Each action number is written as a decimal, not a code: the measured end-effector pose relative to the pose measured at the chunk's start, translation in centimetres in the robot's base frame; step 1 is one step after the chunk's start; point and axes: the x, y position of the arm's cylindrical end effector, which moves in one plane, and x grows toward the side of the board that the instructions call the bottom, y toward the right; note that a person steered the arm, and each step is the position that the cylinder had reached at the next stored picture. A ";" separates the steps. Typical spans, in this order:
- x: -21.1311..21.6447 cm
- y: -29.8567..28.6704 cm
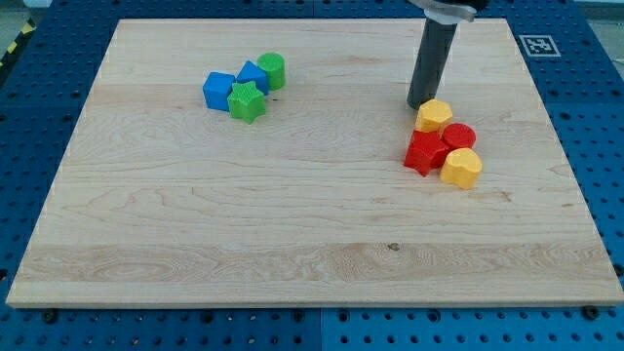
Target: Nudge yellow hexagon closer to red circle
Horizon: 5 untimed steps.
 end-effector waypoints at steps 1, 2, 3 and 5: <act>1.2 0.0; 1.2 0.0; 1.2 0.0; 2.2 0.4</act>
